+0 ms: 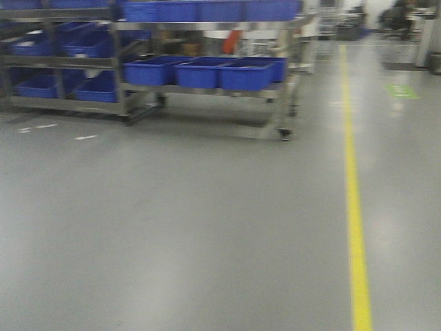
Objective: Pick and sort blue part to right shelf
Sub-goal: 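Drive the base away from the table down the aisle holding both parts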
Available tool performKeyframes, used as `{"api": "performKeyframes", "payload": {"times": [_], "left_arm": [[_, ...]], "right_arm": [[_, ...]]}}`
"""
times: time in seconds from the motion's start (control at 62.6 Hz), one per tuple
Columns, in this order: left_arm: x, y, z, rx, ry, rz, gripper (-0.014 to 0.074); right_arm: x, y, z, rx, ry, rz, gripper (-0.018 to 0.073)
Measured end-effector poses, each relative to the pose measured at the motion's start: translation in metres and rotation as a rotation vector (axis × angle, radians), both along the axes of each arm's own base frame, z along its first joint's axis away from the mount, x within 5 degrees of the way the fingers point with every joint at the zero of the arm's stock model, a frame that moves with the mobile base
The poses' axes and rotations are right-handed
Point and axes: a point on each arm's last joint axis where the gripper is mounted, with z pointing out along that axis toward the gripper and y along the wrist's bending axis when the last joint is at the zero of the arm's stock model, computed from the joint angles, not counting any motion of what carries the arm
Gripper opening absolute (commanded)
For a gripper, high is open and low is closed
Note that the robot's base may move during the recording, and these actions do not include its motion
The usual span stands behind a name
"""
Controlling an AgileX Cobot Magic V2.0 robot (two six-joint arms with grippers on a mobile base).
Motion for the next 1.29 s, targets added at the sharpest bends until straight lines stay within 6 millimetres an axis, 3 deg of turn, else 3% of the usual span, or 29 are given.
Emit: {"api": "performKeyframes", "payload": {"times": [1.295], "left_arm": [[0.0, 0.0, 0.0, 0.0, 0.0, 0.0, 0.0387]], "right_arm": [[0.0, -0.0001, 0.0, 0.0, 0.0, -0.001, 0.0407]]}}
